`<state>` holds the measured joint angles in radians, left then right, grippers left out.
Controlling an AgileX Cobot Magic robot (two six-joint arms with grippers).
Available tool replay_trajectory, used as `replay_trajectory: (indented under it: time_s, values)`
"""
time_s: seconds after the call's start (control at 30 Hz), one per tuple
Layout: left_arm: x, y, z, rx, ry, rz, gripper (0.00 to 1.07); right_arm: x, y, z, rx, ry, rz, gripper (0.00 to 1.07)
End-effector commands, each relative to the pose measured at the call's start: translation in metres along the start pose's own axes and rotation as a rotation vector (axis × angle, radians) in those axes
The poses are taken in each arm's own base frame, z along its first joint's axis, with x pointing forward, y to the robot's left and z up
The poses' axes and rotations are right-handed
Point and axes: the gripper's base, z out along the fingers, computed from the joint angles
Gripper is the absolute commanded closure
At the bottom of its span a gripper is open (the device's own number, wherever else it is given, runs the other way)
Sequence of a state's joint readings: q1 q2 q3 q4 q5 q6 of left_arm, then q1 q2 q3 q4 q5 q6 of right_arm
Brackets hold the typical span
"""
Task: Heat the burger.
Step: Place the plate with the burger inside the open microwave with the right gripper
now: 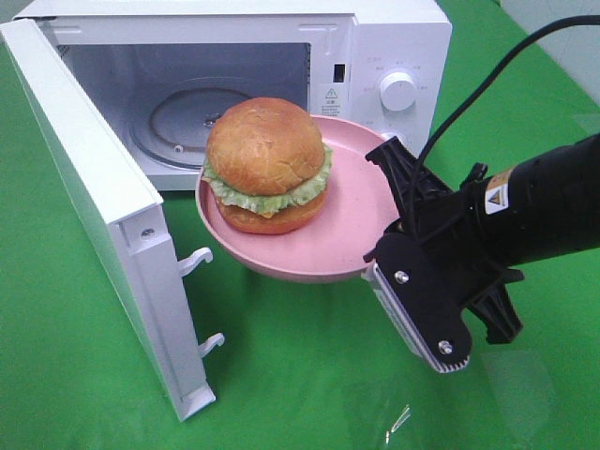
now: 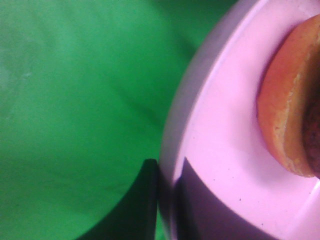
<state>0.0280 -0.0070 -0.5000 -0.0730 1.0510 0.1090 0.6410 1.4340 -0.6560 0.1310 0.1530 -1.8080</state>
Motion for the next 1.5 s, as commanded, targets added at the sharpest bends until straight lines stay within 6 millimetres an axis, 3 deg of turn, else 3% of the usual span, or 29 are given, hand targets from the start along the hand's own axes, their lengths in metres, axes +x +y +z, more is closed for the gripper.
replay_trajectory:
  time_s: [0.03, 0.63, 1.07, 1.5]
  values:
    - [0.001, -0.001, -0.002, 0.0, -0.032, -0.004, 0.07, 0.004, -0.02, 0.006, 0.084, 0.017, 0.025, 1.07]
    - [0.001, -0.001, -0.002, 0.0, -0.032, -0.004, 0.07, 0.006, -0.052, 0.037, 0.035, -0.003, 0.026, 1.07]
    - [0.001, -0.001, -0.002, 0.0, -0.032, -0.004, 0.07, 0.004, -0.073, 0.042, 0.017, -0.052, 0.044, 1.07]
    - [0.001, -0.001, -0.002, 0.001, -0.031, -0.004, 0.07, 0.005, -0.092, 0.063, 0.011, -0.063, 0.058, 1.07]
